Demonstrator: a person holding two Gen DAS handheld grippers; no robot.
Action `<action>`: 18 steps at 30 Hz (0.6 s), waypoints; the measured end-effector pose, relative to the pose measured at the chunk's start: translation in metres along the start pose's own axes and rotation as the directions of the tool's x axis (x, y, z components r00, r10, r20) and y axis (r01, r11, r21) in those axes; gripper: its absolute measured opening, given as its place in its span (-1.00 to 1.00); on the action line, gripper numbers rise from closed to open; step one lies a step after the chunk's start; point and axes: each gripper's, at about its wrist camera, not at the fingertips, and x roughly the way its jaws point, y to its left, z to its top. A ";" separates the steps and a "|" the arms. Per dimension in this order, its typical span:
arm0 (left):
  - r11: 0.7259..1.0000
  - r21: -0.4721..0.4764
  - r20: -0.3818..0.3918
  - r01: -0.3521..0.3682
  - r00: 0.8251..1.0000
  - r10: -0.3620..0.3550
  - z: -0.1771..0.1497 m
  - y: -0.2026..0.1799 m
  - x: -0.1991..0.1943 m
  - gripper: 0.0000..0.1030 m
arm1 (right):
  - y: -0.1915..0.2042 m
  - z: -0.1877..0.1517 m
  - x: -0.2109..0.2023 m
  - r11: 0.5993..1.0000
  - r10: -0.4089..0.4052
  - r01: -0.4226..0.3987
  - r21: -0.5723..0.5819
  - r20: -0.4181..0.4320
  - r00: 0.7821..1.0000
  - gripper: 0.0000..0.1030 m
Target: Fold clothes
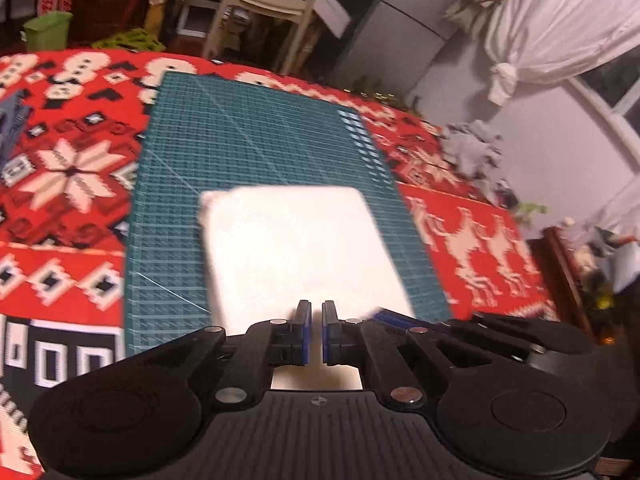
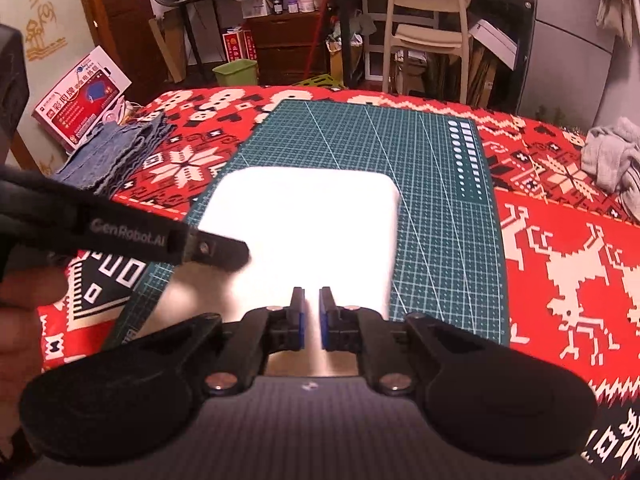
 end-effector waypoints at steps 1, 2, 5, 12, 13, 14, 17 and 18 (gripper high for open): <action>1.000 0.010 -0.003 -0.001 1.000 0.001 -0.002 -0.002 0.002 -0.93 | 0.001 0.000 0.001 1.000 -0.002 0.002 -0.007 0.003 1.000 -0.80; 1.000 0.021 -0.006 -0.002 1.000 0.003 -0.004 -0.003 0.004 -0.93 | 0.003 -0.001 0.002 1.000 -0.009 0.009 -0.019 0.006 1.000 -0.80; 0.999 0.047 -0.014 -0.008 1.000 0.009 -0.010 -0.006 0.006 -0.92 | 0.005 -0.004 0.002 0.999 -0.019 0.019 -0.043 0.009 1.000 -0.81; 0.986 0.139 -0.014 -0.087 0.996 0.090 -0.030 -0.006 -0.008 -0.92 | 0.005 -0.022 -0.016 0.998 -0.012 0.012 -0.057 -0.011 1.000 -0.81; 0.984 0.150 -0.014 -0.095 0.995 0.098 -0.033 -0.007 -0.010 -0.92 | 0.005 -0.025 -0.019 0.998 -0.012 0.011 -0.061 -0.013 1.000 -0.81; 0.982 0.161 -0.014 -0.102 0.994 0.106 -0.036 -0.007 -0.012 -0.92 | 0.006 -0.028 -0.022 0.998 -0.011 0.010 -0.067 -0.014 1.000 -0.81; 0.984 0.145 -0.019 -0.105 0.994 0.109 -0.039 -0.004 -0.018 -0.92 | 0.007 -0.030 -0.029 0.997 -0.010 0.009 -0.073 -0.014 1.000 -0.81; 0.986 0.133 -0.017 -0.098 0.995 0.101 -0.038 -0.004 -0.020 -0.93 | 0.008 -0.029 -0.030 0.998 -0.010 0.009 -0.070 -0.010 1.000 -0.81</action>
